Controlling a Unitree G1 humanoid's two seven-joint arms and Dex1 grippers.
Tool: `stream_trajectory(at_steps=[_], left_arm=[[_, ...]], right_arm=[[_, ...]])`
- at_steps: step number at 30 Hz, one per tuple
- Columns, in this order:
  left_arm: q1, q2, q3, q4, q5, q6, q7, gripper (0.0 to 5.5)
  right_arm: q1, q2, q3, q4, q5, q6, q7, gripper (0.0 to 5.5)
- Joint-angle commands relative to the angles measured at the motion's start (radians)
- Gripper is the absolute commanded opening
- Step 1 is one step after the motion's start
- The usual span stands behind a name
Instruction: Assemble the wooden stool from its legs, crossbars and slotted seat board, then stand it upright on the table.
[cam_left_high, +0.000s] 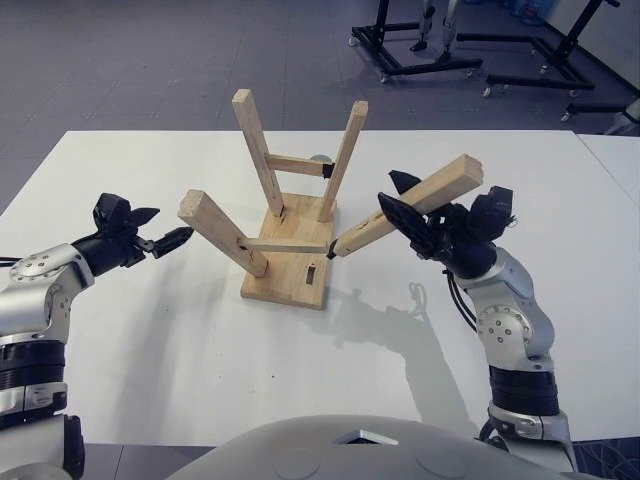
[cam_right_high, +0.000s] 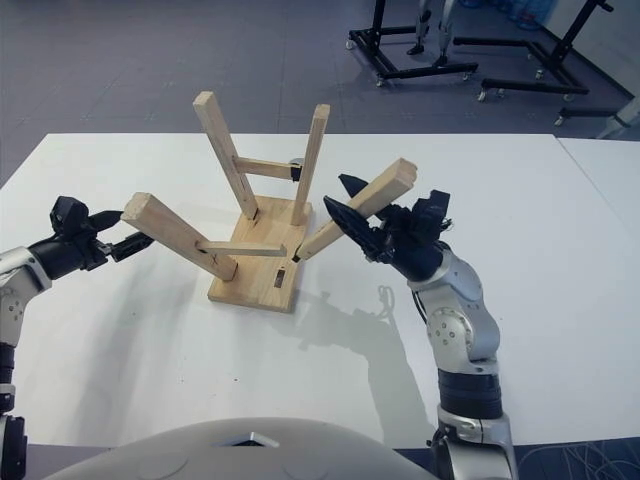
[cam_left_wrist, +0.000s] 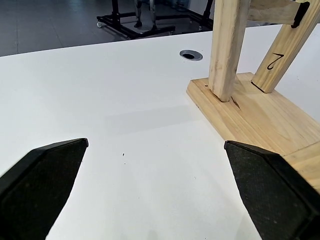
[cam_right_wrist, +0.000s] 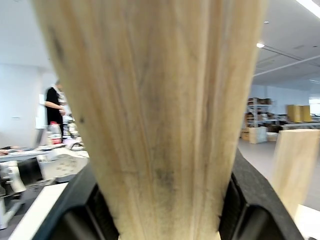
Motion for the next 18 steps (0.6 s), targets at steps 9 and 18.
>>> stream_trajectory(at_steps=[9, 18], left_arm=[[-0.099, 0.017, -0.051, 0.105, 0.052, -0.045, -0.067, 5.01], [-0.121, 0.009, -0.064, 0.122, 0.06, -0.05, -0.085, 5.01]], right_arm=[[0.06, 0.078, 0.105, 0.115, -0.116, -0.2, 0.09, 2.07], [0.048, 0.115, 0.137, 0.217, -0.143, -0.27, 0.111, 2.07]])
